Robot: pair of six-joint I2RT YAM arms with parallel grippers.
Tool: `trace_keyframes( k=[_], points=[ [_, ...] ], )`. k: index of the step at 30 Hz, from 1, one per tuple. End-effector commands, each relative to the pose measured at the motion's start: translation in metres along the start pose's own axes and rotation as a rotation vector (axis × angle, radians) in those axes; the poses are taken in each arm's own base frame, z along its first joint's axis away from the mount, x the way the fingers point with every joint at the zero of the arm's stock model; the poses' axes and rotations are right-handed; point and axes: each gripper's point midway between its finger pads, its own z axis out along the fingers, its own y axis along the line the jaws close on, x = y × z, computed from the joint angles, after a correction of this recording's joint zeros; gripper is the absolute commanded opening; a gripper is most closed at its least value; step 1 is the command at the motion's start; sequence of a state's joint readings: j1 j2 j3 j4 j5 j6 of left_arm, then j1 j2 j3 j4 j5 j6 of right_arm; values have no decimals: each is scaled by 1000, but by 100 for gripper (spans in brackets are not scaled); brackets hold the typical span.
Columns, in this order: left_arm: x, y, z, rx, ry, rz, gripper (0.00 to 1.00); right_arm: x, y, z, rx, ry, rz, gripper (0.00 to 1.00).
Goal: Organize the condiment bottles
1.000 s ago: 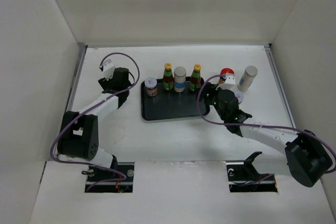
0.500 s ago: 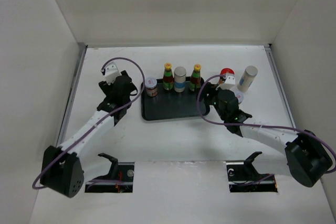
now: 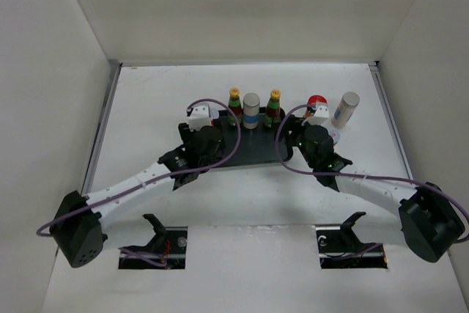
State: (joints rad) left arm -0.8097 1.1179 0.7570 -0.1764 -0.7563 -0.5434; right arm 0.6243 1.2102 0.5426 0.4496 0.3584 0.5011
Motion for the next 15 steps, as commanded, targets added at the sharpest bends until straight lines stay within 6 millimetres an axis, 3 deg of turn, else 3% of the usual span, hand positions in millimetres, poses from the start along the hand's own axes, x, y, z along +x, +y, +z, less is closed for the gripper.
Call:
trace_keyframes(
  k=[1, 8, 15],
  points=[
    [-49, -29, 5, 45, -137, -148, 49, -29, 20, -3, -60, -82, 31, 81],
    [-14, -35, 39, 73, -78, -154, 49, -30, 16, -3, -50, -89, 39, 81],
    [3, -34, 48, 98, -59, -160, 49, -27, 13, 1, -32, -86, 35, 81]
  ],
)
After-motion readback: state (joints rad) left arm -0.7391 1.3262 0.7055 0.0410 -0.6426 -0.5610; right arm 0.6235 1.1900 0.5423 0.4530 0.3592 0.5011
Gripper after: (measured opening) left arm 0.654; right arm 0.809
